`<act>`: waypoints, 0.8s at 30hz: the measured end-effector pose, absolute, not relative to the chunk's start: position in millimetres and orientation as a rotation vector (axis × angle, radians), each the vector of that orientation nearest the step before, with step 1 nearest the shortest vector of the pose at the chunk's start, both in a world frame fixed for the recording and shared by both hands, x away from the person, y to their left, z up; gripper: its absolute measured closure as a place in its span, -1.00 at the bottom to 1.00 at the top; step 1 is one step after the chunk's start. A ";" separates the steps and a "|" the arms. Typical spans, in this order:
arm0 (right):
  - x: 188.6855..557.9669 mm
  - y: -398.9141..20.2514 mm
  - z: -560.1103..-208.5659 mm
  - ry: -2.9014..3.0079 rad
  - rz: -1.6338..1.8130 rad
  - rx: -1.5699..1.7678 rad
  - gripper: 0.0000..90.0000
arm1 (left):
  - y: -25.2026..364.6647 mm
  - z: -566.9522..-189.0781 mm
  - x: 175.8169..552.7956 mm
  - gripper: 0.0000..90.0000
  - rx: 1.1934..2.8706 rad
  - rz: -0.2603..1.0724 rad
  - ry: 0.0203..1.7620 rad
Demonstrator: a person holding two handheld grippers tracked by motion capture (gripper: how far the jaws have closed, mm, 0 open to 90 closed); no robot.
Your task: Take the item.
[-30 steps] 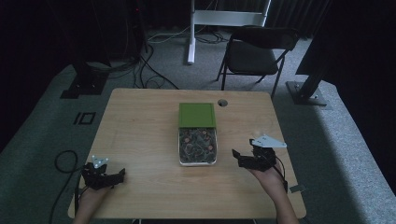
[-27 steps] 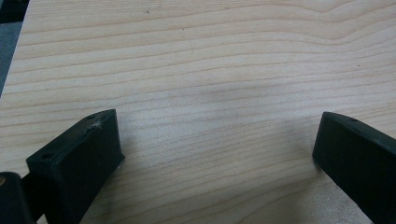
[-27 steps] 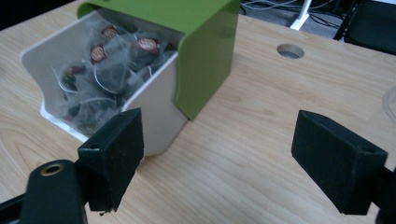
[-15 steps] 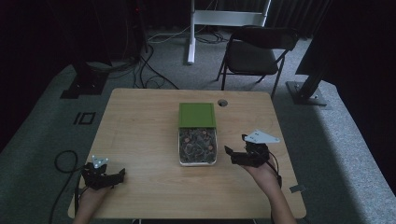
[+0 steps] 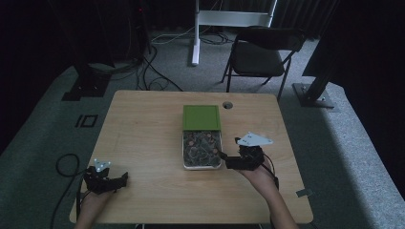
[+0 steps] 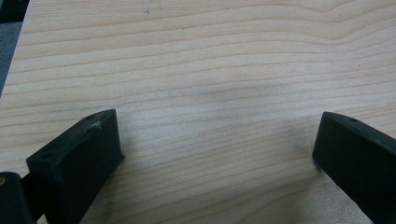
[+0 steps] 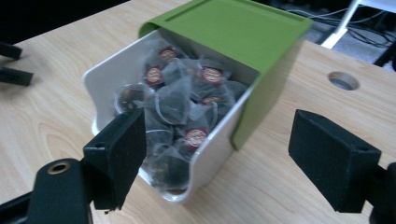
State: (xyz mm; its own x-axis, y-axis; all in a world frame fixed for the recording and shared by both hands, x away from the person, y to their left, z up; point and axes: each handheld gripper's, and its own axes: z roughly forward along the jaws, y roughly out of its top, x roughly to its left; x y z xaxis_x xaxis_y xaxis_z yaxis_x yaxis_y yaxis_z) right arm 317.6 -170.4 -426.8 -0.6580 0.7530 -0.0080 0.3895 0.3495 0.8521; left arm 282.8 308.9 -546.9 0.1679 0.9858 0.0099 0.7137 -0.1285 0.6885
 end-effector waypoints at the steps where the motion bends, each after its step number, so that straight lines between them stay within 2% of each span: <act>1: 317.8 -168.2 -426.9 2.226 1.237 0.994 -0.57 | 308.9 -546.9 282.7 -0.96 1.906 0.651 1.602; 24: 316.7 -130.9 -442.0 2.341 1.249 0.917 -0.54 | 309.0 -546.9 282.7 -0.96 1.907 0.650 1.602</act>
State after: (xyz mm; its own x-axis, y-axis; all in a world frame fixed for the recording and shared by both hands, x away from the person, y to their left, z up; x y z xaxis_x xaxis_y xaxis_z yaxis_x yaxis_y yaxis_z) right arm 316.7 -130.9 -442.0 -0.7371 0.6757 0.0092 0.3840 0.4076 0.8285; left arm 282.7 309.0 -546.9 0.1682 0.9857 0.0104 0.7141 -0.1291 0.6880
